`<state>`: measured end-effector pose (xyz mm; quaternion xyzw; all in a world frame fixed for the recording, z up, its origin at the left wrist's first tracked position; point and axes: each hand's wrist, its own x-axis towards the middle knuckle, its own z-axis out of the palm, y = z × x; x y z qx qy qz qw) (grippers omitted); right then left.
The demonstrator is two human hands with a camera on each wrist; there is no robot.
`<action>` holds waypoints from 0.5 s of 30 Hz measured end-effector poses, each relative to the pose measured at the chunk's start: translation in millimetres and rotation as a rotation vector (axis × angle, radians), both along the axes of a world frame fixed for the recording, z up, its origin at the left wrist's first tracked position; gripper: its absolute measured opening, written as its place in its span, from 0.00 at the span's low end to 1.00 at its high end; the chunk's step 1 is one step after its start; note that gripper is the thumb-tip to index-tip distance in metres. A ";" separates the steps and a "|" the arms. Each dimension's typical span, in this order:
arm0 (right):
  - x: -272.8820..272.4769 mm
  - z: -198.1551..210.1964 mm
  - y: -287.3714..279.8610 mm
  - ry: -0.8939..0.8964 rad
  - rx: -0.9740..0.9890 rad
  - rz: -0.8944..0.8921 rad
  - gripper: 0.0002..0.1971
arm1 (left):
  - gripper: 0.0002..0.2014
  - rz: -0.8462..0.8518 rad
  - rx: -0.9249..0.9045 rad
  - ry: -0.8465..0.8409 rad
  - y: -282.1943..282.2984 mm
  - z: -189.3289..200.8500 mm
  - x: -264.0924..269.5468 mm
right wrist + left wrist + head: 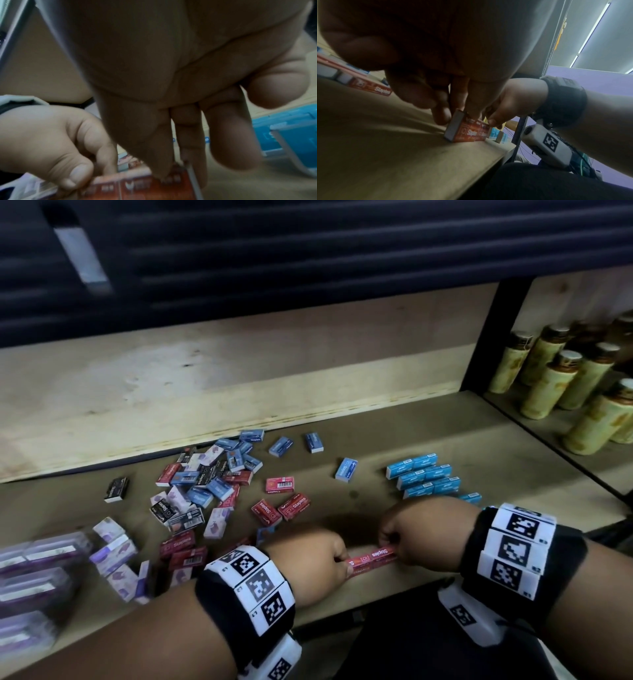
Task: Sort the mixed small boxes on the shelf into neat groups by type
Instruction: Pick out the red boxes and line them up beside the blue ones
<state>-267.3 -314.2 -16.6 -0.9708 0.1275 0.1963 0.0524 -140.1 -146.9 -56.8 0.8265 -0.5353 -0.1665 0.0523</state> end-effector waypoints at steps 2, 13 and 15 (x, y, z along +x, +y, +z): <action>0.0 0.5 -0.8 -0.014 -0.008 -0.004 0.13 | 0.17 0.019 -0.011 0.038 3.2 -1.4 1.7; 41.8 31.1 3.4 -0.182 -0.050 0.087 0.18 | 0.18 0.247 -0.113 0.100 53.4 15.3 49.8; 58.7 34.7 6.7 -0.199 -0.088 0.129 0.17 | 0.18 0.292 -0.143 0.141 64.8 16.2 58.0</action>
